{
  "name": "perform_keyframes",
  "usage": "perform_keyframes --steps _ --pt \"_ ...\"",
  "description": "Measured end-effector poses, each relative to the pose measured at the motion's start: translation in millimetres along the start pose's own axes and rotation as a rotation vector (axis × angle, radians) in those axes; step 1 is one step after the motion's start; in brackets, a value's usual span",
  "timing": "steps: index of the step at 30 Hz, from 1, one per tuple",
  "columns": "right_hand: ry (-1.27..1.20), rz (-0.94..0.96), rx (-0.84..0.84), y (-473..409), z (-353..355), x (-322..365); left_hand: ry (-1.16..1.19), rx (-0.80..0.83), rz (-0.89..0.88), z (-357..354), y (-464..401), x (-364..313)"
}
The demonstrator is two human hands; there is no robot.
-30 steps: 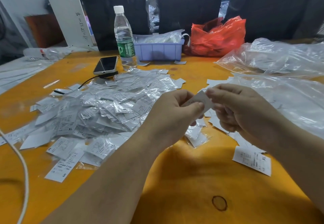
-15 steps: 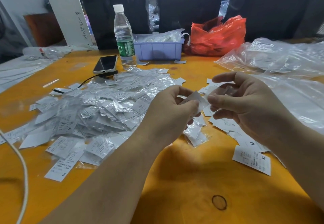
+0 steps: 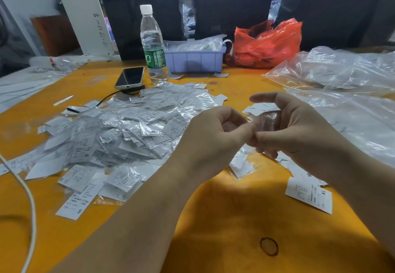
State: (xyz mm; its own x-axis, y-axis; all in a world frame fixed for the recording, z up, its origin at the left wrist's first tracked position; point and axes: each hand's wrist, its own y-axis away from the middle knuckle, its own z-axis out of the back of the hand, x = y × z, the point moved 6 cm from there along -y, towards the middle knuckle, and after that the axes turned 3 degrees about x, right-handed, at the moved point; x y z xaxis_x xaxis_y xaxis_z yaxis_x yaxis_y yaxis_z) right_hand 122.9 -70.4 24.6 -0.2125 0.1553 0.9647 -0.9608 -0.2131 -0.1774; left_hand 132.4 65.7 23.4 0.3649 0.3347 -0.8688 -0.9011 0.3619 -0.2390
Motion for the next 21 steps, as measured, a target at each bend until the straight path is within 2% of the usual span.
perform_keyframes --steps 5,9,13,17,21 --pt "-0.022 -0.041 0.020 -1.4 -1.6 -3.6 -0.057 -0.059 -0.028 4.7 0.2 -2.1" --pt "-0.137 -0.028 -0.109 -3.4 12.3 -5.0 -0.038 -0.081 0.009 7.5 -0.6 1.7" --pt "-0.230 -0.001 -0.225 -3.9 26.8 -4.6 -0.048 0.002 0.035 -0.2 0.0 3.2" --pt "-0.129 -0.016 -0.165 -1.9 24.8 -2.1 -0.010 0.008 0.049 1.0 -0.5 4.7" --pt "0.044 -0.043 -0.012 -1.0 14.3 1.2 0.064 -0.027 0.057 7.8 -2.8 5.7"
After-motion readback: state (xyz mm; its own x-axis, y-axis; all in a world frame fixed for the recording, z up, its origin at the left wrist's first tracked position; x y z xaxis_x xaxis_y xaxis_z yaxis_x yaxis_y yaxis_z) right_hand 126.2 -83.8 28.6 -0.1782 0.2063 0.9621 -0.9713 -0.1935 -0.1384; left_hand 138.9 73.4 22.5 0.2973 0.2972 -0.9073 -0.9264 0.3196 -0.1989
